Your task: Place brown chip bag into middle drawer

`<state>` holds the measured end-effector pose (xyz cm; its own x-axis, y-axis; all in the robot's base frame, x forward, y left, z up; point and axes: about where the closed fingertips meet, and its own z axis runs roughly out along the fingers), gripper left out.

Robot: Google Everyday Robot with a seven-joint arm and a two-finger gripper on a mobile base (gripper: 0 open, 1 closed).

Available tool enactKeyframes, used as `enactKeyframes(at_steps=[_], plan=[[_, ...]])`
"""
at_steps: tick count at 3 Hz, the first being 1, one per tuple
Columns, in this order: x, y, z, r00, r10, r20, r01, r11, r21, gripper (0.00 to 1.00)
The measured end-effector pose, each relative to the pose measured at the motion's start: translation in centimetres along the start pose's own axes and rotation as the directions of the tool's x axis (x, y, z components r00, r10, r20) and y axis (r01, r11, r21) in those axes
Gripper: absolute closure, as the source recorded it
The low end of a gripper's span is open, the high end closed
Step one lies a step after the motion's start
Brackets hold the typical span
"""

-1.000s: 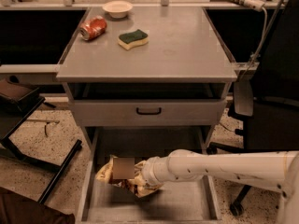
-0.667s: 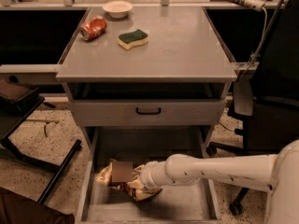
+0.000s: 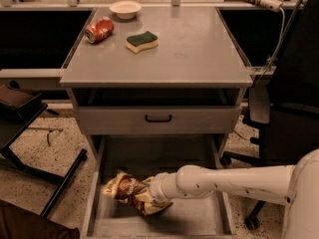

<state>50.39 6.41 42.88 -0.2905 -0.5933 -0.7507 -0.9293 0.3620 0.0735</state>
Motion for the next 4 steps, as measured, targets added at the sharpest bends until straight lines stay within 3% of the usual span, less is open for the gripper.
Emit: enactKeyframes(at_steps=[2, 3, 4], plan=[[0.00, 0.00, 0.00, 1.000, 0.000, 0.000, 0.000, 1.0000, 0.000, 0.12], [0.00, 0.00, 0.00, 1.000, 0.000, 0.000, 0.000, 1.0000, 0.000, 0.00], [0.00, 0.01, 0.01, 1.000, 0.000, 0.000, 0.000, 1.0000, 0.000, 0.00]])
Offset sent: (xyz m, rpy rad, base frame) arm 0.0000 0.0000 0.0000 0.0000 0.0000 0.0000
